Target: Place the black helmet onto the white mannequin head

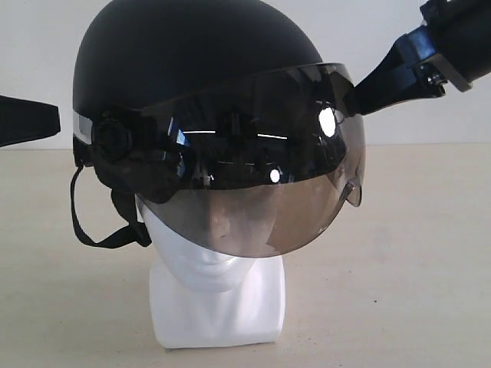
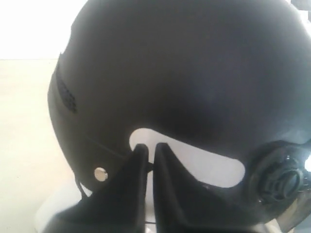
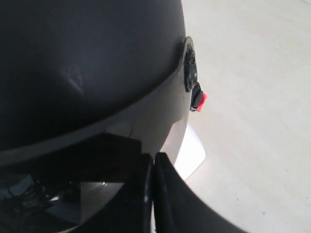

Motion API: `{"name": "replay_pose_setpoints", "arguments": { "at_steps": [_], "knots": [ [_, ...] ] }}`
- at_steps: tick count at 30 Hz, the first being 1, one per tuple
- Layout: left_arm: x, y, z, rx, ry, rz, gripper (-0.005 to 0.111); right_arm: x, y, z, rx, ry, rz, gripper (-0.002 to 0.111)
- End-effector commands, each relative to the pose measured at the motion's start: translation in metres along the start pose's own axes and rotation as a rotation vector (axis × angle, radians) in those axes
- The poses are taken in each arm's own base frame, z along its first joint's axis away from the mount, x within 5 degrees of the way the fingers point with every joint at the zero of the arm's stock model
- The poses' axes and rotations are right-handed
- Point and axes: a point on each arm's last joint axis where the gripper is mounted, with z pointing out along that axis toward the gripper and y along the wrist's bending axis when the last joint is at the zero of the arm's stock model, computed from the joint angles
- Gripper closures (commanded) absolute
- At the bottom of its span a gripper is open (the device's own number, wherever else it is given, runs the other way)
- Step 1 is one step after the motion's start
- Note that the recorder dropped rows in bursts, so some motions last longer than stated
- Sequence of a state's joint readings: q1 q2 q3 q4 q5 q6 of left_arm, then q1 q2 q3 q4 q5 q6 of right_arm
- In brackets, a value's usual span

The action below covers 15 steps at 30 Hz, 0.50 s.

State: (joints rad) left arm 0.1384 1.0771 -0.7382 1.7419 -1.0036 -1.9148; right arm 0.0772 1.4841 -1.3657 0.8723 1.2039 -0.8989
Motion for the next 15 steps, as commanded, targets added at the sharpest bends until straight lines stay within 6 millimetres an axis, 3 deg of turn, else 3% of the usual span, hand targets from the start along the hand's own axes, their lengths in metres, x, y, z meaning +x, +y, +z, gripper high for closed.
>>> {"name": "replay_pose_setpoints", "arguments": {
  "at_steps": [1, 15],
  "knots": [
    [-0.001, 0.008, 0.005, -0.004, -0.001, 0.015, 0.102, -0.002, 0.015, -0.012, 0.0, -0.018, -0.036, 0.109],
    [0.001, 0.03, 0.021, 0.02, -0.013, -0.004, 0.102, -0.002, 0.022, -0.02, 0.02, -0.023, -0.017, 0.109]
  ]
}}
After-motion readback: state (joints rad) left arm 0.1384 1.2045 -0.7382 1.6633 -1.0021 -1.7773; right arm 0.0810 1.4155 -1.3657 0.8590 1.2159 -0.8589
